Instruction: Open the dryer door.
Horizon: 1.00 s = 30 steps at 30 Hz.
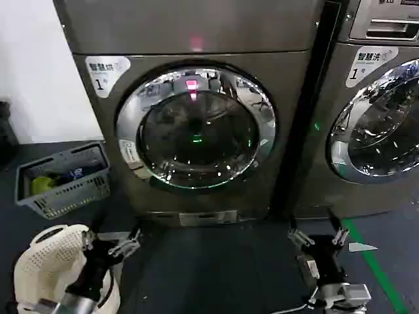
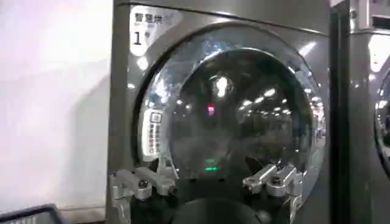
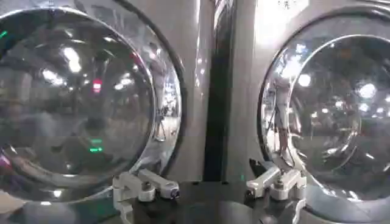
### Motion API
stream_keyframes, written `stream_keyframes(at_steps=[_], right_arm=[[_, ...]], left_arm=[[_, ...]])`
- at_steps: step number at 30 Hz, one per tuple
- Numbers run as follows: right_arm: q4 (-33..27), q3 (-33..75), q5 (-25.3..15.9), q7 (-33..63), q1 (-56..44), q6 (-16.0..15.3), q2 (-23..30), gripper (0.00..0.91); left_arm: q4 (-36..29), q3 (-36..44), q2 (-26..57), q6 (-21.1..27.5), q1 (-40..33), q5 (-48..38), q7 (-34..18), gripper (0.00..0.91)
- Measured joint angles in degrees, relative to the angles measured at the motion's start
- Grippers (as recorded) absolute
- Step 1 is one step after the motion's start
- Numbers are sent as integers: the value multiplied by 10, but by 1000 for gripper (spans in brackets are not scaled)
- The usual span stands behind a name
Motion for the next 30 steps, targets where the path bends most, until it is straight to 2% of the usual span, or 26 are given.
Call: stream_keyframes(at_steps=[5,11,13,16,23,30], right_arm=[[-36,-13,80,-80,70,-48,-68,907],[-114,-72,116,-120,170,-43,-162,907],[-142,-99,120,-123,211,-36,-184,907],[-182,-140,141,-127,269,-44,-206,907],[-263,-239,156,-159,385,-57,-221,907],[-327,-322,146,-165,480,-51,-199,907]], left_arm=[[3,3,1,-1,1,4,2,907],[5,3,-1,-5,7,25,9,907],[4,2,-2,-4,8,26,11,907],[4,2,-4,-2,11,24,11,907],[1,14,-12,-11,19,27,8,907],[-7,13,-13,-14,31,41,16,907]])
